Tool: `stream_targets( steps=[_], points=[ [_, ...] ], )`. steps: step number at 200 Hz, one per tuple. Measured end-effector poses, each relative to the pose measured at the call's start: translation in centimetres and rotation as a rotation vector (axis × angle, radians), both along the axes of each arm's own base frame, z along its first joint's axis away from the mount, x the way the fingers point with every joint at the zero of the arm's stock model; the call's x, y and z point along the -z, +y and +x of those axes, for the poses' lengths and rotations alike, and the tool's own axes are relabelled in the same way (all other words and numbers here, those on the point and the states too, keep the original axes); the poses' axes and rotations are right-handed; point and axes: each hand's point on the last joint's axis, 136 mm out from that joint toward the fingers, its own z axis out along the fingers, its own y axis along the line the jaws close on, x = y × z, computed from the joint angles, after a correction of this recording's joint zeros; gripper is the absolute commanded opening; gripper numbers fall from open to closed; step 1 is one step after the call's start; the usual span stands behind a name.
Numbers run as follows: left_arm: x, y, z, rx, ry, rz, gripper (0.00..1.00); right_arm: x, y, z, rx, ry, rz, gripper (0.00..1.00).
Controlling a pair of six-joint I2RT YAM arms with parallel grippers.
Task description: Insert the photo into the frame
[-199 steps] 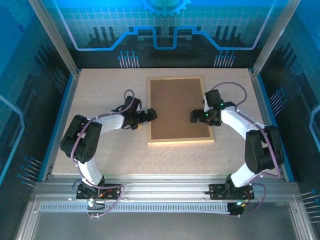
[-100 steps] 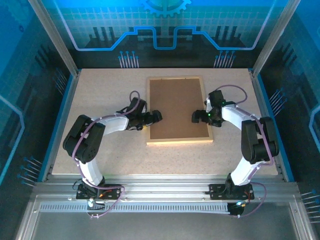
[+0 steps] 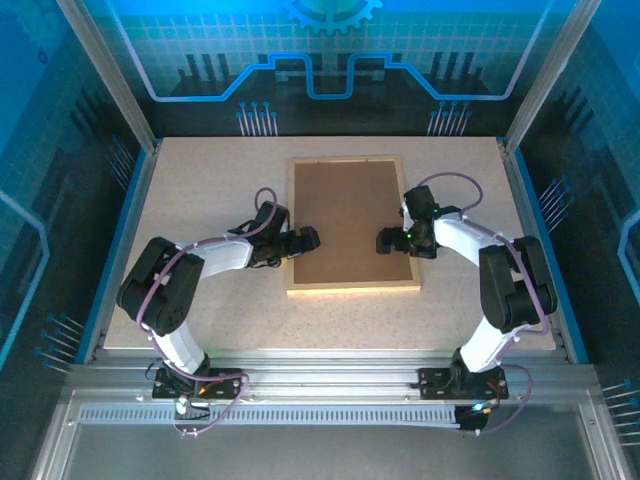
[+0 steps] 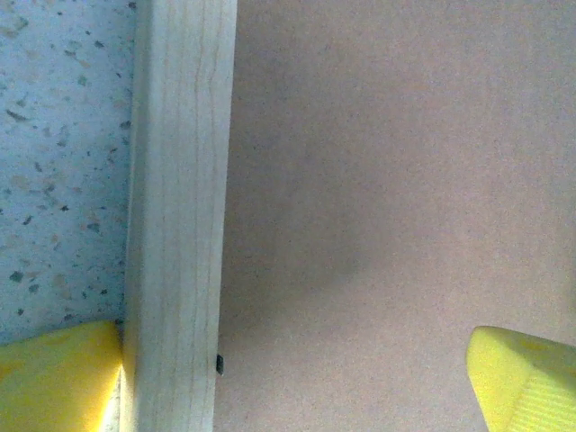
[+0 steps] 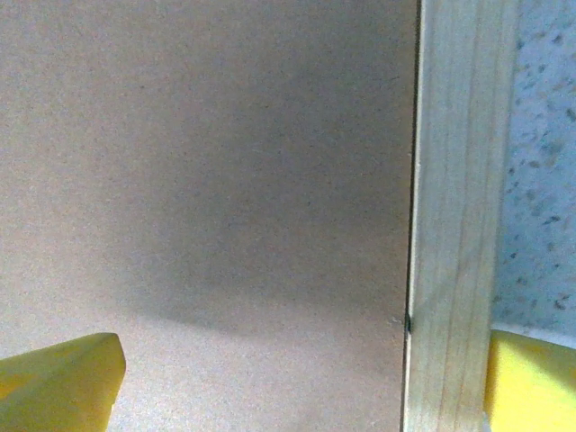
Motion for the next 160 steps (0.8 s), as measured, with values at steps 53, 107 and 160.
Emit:
stream_targets(
  steps=[53,107,160],
  points=[
    [0.1,1.3,-0.3,0.021,0.025,0.011,0.99,-1.7,-0.4,-0.9,-0.007,0.008,0.045,0.94],
    [0.1,1.9,-0.6,0.024,0.036,0.021,0.99,-2.2,-4.8,-0.5,0.055,0.016,-0.009,0.72],
    [0.1,1.8,-0.6,0.027,0.039,0.012,0.99,-0.9,-6.4,-0.5,0.074,0.054,-0.099,0.72]
  ],
)
